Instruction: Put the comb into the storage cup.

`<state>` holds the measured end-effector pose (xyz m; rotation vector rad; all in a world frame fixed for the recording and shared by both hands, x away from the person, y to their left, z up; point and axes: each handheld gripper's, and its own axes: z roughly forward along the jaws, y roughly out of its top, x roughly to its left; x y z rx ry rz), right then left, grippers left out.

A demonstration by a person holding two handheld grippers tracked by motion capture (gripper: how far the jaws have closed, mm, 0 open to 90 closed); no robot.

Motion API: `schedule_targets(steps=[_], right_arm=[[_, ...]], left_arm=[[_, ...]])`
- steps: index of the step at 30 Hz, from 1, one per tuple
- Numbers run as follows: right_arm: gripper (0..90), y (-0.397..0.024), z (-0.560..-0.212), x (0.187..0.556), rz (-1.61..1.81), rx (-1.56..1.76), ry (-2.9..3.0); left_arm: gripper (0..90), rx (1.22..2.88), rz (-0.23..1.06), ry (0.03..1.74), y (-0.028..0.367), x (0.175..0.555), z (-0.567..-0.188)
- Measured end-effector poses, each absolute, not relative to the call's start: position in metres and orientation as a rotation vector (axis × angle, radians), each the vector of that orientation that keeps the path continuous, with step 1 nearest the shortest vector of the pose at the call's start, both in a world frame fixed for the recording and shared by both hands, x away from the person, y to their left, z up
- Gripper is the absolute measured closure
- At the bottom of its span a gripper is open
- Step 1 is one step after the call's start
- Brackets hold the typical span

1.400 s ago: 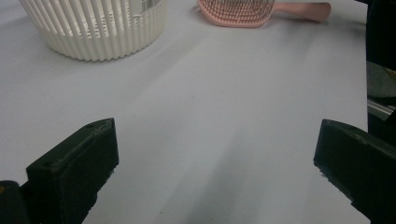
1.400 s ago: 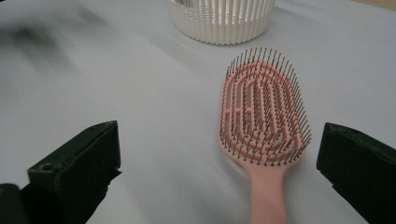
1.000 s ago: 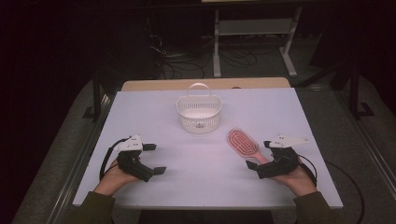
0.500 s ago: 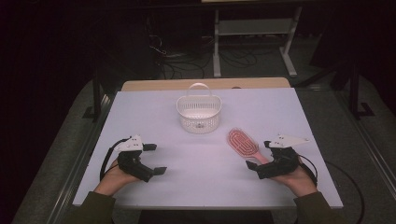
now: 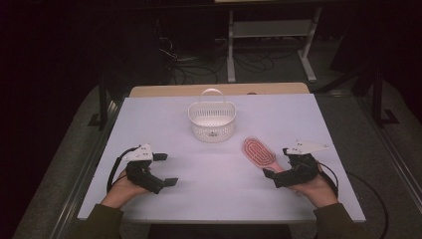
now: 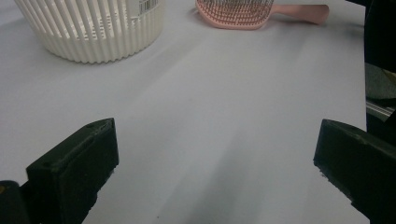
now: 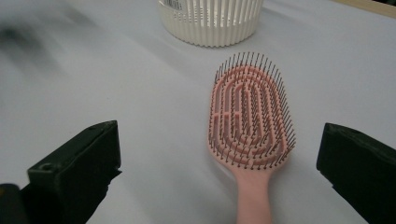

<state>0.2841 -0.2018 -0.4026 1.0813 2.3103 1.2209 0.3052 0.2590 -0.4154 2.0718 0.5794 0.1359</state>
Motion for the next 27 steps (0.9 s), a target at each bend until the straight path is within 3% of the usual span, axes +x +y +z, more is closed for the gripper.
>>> schedule_targets(steps=[27], right_arm=[[0.0,-0.201,-0.393,0.300,1.180,1.114,2.309]], left_arm=[[0.0,2.062,0.120,0.579,0.260,0.308,-0.416]])
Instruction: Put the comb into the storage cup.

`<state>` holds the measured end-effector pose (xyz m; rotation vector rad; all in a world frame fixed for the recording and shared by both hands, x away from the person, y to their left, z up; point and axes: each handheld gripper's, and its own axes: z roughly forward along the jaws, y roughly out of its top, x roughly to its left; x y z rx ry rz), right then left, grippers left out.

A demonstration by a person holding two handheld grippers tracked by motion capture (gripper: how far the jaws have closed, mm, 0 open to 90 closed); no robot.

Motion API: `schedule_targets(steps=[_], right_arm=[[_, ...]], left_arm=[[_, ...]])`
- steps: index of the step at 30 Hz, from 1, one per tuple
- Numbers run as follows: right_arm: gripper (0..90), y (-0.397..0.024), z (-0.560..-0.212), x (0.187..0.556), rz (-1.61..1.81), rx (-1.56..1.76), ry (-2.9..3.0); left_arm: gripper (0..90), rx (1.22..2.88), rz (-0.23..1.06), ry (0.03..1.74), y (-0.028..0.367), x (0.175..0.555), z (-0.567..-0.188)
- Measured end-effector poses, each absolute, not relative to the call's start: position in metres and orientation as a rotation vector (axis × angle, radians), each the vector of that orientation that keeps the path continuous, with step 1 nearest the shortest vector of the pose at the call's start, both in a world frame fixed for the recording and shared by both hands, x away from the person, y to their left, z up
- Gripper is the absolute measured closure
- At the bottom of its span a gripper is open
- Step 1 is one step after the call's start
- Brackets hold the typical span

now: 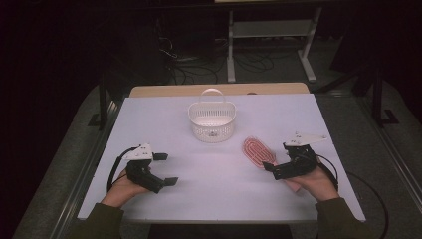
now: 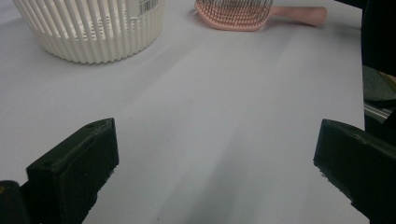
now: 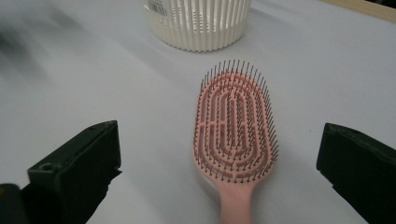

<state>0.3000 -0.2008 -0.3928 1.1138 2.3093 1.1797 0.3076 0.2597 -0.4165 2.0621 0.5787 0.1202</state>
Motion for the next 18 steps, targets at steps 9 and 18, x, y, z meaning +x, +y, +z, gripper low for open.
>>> schedule_targets(steps=[9,18], right_arm=[[0.0,-0.202,-0.390,0.306,1.177,1.129,2.297],[0.0,-0.202,-0.386,0.313,1.177,1.136,2.292]], left_arm=[[0.0,2.056,0.119,0.579,0.261,0.307,-0.415],[0.0,2.053,0.114,0.579,0.261,0.308,-0.416]])
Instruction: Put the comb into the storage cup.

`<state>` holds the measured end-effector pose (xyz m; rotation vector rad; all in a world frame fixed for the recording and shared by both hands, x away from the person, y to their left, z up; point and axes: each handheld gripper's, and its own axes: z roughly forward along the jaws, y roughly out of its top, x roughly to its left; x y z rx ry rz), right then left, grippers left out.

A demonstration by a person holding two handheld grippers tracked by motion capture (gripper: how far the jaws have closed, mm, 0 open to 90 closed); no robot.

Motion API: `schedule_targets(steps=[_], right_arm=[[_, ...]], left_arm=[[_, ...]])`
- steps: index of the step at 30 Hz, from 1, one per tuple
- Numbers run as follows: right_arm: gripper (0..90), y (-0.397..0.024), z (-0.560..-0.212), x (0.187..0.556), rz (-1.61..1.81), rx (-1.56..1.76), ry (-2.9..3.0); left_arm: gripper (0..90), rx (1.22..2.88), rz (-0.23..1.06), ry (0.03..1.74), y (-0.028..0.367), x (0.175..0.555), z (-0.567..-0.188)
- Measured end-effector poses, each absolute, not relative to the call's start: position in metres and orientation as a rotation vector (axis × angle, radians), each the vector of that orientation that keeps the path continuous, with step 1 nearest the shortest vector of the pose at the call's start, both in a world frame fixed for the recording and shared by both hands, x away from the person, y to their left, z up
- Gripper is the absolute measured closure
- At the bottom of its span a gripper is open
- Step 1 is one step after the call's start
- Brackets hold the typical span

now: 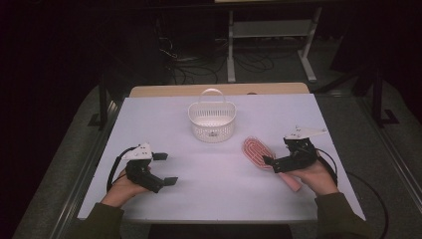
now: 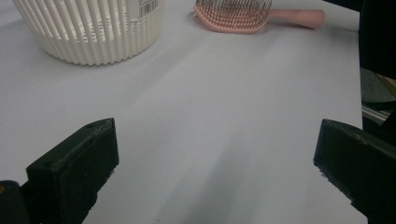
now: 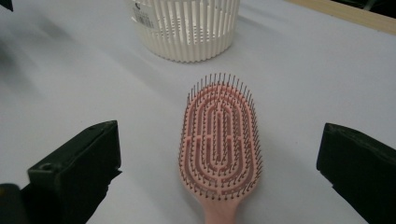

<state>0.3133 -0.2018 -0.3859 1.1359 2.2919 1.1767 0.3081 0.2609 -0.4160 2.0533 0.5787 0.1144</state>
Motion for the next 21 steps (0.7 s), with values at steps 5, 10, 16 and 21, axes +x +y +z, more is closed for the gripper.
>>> schedule_targets(steps=[5,10,16,21], right_arm=[[0.0,-0.204,-0.382,0.319,1.181,1.142,2.282],[0.0,-0.206,-0.382,0.323,1.178,1.149,2.282],[0.0,-0.209,-0.382,0.331,1.171,1.156,2.286],[0.0,-0.212,-0.382,0.337,1.176,1.155,2.291]], left_arm=[[0.0,2.049,0.111,0.576,0.261,0.308,-0.416],[0.0,2.042,0.106,0.573,0.261,0.308,-0.415],[0.0,2.043,0.106,0.572,0.260,0.308,-0.415],[0.0,2.046,0.106,0.571,0.260,0.308,-0.415]])
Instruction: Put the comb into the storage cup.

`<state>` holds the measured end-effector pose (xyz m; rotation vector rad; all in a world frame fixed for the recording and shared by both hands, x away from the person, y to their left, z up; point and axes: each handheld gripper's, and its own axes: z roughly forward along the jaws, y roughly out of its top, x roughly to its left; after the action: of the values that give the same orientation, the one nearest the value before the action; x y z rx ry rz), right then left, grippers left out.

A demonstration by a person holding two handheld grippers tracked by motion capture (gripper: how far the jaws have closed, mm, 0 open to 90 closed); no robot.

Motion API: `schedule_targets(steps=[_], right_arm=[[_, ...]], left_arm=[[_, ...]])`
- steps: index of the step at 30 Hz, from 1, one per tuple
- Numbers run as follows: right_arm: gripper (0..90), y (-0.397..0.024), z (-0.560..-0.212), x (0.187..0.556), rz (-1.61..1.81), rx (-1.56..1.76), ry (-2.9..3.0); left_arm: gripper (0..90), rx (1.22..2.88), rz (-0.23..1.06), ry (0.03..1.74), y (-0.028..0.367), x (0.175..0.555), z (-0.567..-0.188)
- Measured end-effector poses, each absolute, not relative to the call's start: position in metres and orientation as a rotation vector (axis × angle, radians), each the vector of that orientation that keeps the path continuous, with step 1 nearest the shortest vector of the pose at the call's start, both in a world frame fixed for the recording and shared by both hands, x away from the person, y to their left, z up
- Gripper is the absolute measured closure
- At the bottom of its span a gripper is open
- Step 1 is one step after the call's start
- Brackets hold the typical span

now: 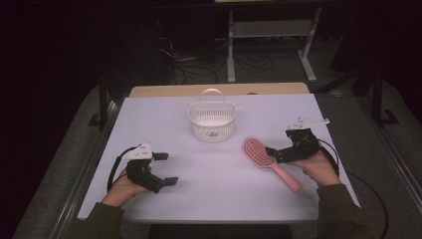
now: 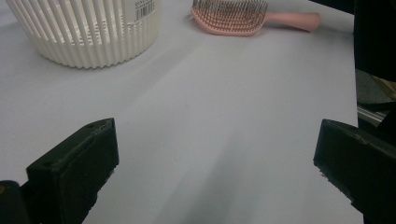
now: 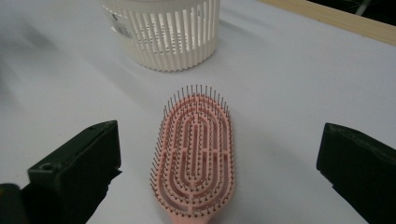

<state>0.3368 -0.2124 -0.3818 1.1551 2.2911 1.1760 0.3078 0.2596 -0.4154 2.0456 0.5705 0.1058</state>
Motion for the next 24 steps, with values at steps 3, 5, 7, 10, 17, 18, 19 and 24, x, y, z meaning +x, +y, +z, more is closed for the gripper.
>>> schedule_targets(steps=[3,5,7,10,17,18,19,24], right_arm=[[0.0,-0.2137,-0.3823,0.3390,1.170,1.154,2.294],[0.0,-0.2147,-0.3825,0.3407,1.167,1.157,2.298],[0.0,-0.2155,-0.3829,0.3420,1.167,1.162,2.299],[0.0,-0.2171,-0.3833,0.3437,1.168,1.162,2.303],[0.0,-0.2204,-0.3838,0.3441,1.170,1.171,2.305],[0.0,-0.2205,-0.3837,0.3438,1.169,1.169,2.308],[0.0,-0.2206,-0.3836,0.3436,1.167,1.168,2.311],[0.0,-0.2200,-0.3841,0.3429,1.149,1.163,2.324]], left_arm=[[0.0,2.049,0.105,0.567,0.2592,0.3076,-0.4155],[0.0,2.050,0.106,0.566,0.2591,0.3076,-0.4155],[0.0,2.050,0.104,0.565,0.2590,0.3078,-0.4156],[0.0,2.052,0.106,0.565,0.2588,0.3080,-0.4158],[0.0,2.055,0.108,0.561,0.2582,0.3077,-0.4157],[0.0,2.055,0.109,0.560,0.2582,0.3077,-0.4157],[0.0,2.055,0.110,0.560,0.2584,0.3076,-0.4157],[0.0,2.054,0.112,0.563,0.2590,0.3080,-0.4157]])
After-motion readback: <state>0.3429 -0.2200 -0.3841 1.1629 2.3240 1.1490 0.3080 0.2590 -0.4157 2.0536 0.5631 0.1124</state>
